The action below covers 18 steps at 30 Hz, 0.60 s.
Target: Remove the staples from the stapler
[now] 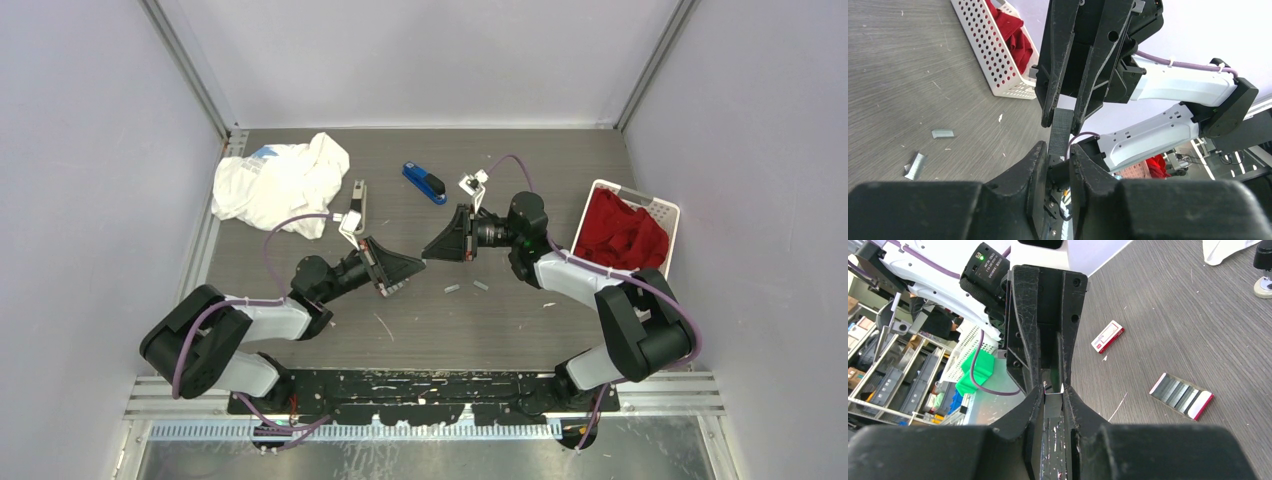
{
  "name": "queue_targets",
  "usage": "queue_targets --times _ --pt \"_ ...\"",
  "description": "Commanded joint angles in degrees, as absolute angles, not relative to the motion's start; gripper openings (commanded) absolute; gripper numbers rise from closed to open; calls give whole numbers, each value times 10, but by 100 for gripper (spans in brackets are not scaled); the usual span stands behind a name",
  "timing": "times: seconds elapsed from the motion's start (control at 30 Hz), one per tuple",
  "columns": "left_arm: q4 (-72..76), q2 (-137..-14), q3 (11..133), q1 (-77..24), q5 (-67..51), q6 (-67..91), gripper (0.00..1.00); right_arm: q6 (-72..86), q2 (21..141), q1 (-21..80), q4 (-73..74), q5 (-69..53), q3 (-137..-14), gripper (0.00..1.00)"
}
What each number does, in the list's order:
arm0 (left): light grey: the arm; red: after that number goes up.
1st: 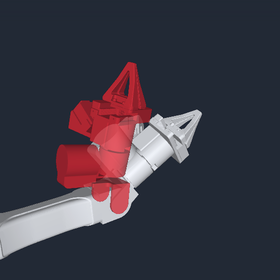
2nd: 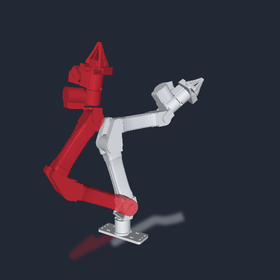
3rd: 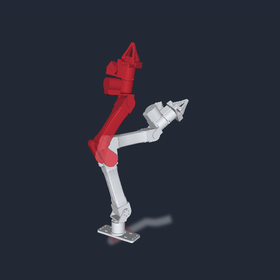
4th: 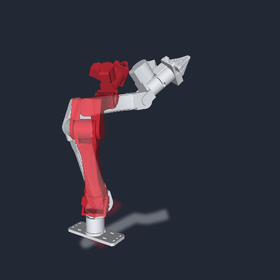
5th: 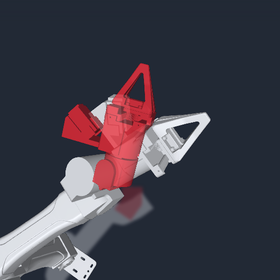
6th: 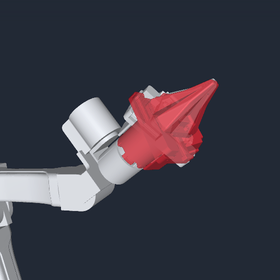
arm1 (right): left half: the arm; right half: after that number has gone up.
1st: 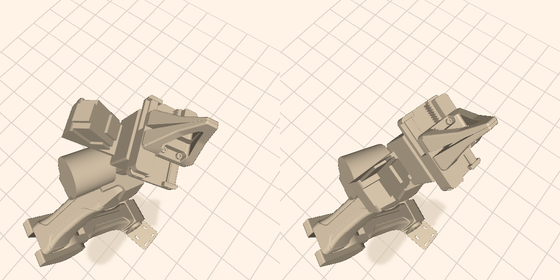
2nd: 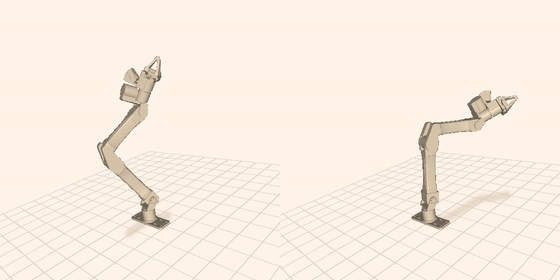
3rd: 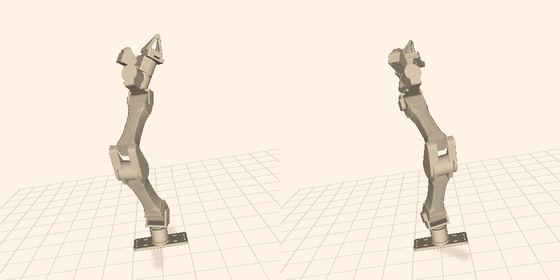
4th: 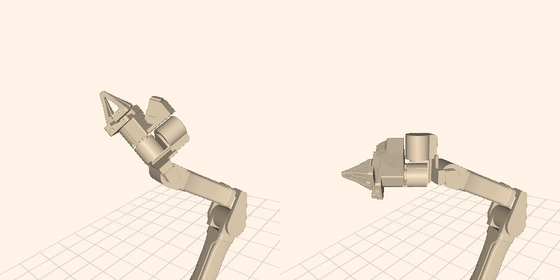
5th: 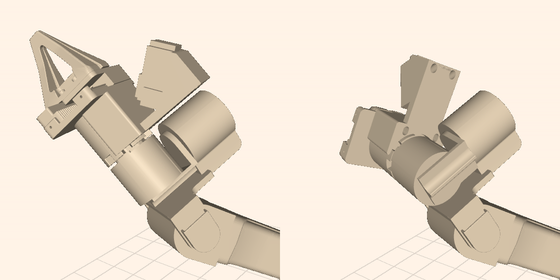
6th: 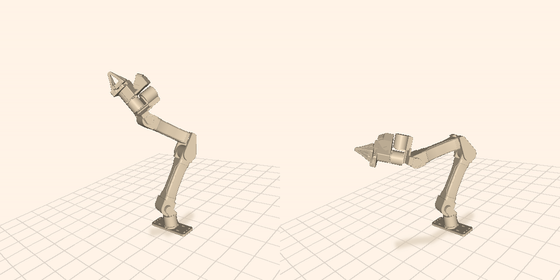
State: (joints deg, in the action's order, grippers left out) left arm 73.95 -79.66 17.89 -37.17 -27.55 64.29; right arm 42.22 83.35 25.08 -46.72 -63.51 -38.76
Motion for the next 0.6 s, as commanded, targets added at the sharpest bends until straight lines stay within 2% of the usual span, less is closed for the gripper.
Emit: queue_targets --times 0.0,0.17,0.4,0.57 --pt "780 -793 195 -374 -286 641 30 414 825 255 -496 -645 -398 18" --pt "778 -776 179 -374 -275 626 50 399 821 254 -478 -646 -401 18" --pt "696 -698 155 -367 -281 570 60 362 810 253 -433 -651 -412 18" --pt "531 -574 145 -359 -269 501 66 340 806 253 -407 -651 -418 18"
